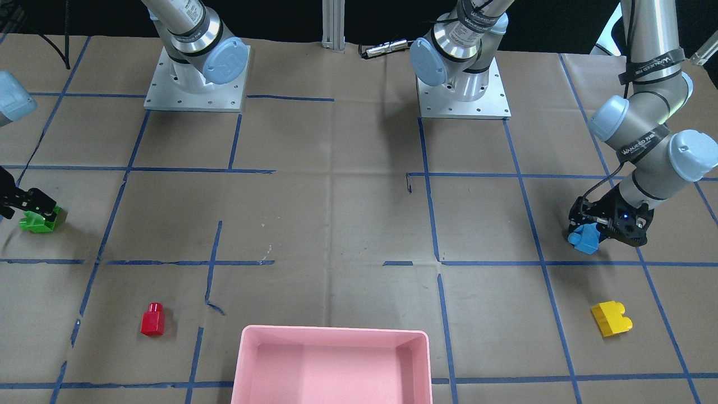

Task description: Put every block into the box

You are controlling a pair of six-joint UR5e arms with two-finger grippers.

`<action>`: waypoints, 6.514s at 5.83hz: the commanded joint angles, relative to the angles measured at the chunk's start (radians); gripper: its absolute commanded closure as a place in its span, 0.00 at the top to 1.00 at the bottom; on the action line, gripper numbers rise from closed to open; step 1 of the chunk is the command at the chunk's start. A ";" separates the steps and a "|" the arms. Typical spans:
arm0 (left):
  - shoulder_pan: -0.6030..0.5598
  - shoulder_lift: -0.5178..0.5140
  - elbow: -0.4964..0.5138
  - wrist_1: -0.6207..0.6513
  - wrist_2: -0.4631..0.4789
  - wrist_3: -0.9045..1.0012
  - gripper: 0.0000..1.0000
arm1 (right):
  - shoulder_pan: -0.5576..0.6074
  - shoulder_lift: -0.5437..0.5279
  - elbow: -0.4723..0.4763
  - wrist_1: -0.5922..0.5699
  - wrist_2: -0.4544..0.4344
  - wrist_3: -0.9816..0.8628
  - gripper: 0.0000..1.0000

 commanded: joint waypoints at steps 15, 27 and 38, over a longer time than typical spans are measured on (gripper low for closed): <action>-0.842 -0.502 1.191 -0.493 -0.024 -1.433 0.00 | 0.272 -0.124 -0.530 0.458 -0.017 0.069 0.09; -0.277 -0.257 1.003 -0.648 -0.020 -0.865 0.99 | 0.997 0.370 -1.044 0.421 0.132 0.732 0.09; -0.170 -0.326 0.501 -0.083 -0.003 -0.797 0.99 | 0.909 0.182 -0.942 0.473 0.025 0.588 1.00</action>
